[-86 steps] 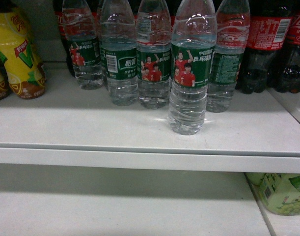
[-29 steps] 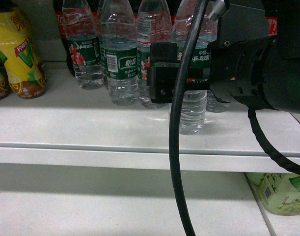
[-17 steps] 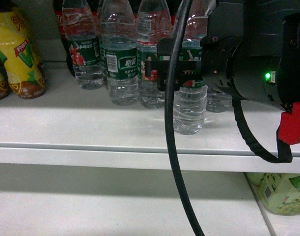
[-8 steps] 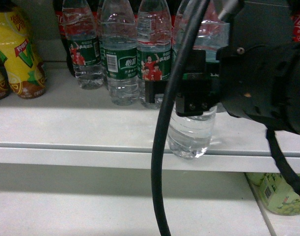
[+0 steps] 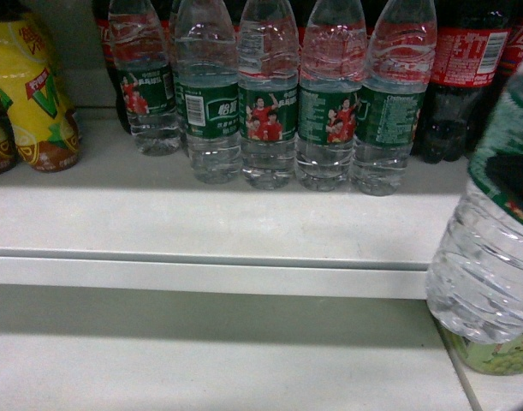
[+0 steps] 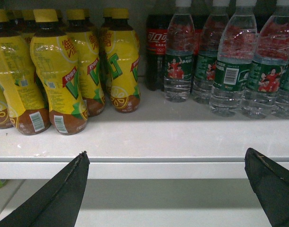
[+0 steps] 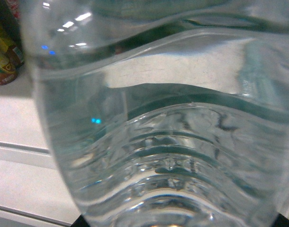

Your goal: Move water from second to third shelf

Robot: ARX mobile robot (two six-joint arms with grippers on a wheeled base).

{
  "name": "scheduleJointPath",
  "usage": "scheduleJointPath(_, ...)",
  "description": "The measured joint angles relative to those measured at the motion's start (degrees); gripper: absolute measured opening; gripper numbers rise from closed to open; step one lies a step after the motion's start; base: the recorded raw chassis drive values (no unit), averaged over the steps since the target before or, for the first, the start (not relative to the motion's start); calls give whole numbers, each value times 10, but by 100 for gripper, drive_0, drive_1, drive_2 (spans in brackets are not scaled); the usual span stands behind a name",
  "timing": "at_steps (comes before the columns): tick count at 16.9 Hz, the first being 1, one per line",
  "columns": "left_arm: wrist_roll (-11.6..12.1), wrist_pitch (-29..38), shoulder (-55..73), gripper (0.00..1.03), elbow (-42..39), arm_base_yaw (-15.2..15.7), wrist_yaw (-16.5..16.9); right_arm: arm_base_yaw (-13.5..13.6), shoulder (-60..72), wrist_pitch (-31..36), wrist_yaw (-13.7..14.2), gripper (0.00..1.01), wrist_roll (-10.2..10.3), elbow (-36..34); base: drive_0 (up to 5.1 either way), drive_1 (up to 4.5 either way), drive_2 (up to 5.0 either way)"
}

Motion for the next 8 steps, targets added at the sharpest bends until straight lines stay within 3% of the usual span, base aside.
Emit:
scheduleJointPath(4,0,0,0,98,0,0,0,-34,-153,-91,21,40,5,-50,0,0,0)
scheduleJointPath(8,0,0,0,98,0,0,0,-24,-267,-175,57,40,5,-57,0,0,0)
